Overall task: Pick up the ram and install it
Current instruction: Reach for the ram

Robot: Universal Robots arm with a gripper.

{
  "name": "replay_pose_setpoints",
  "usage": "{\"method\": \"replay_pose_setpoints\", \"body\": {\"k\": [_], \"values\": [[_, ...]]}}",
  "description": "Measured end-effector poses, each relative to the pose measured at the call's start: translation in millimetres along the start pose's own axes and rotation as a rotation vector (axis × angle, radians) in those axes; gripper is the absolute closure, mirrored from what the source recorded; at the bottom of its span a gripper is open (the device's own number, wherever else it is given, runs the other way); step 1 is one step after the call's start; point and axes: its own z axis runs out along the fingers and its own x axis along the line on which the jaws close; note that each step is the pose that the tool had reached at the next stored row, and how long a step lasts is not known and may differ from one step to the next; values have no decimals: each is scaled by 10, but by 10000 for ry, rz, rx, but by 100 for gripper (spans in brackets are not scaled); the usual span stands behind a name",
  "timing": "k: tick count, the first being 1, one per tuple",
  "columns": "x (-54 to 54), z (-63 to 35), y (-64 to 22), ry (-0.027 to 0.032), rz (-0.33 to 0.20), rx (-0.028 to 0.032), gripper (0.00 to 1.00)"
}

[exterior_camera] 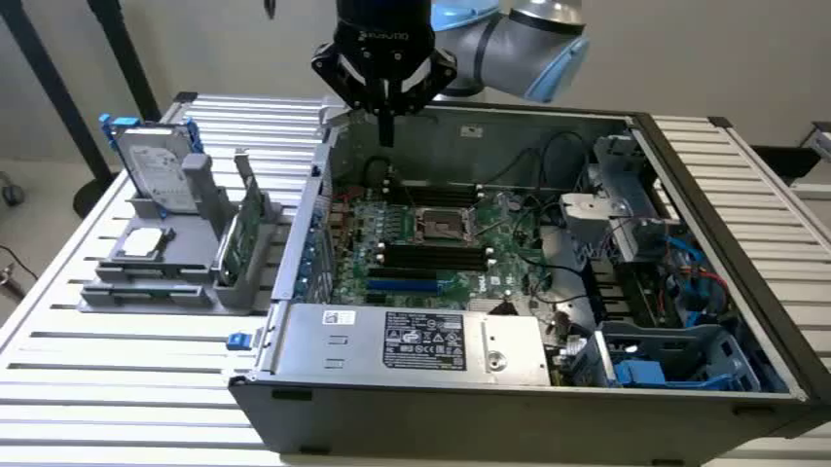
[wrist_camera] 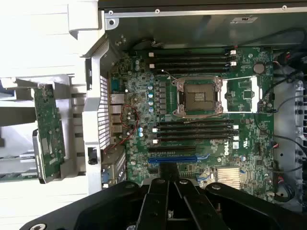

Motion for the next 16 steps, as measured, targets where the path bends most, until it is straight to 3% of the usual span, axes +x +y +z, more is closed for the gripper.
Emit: {"method": "replay_pose_setpoints", "body": {"k": [11,16], "values": [[12,2,-2,0,-3,-4,89],[227,29,-19,4,0,0,89]]}}
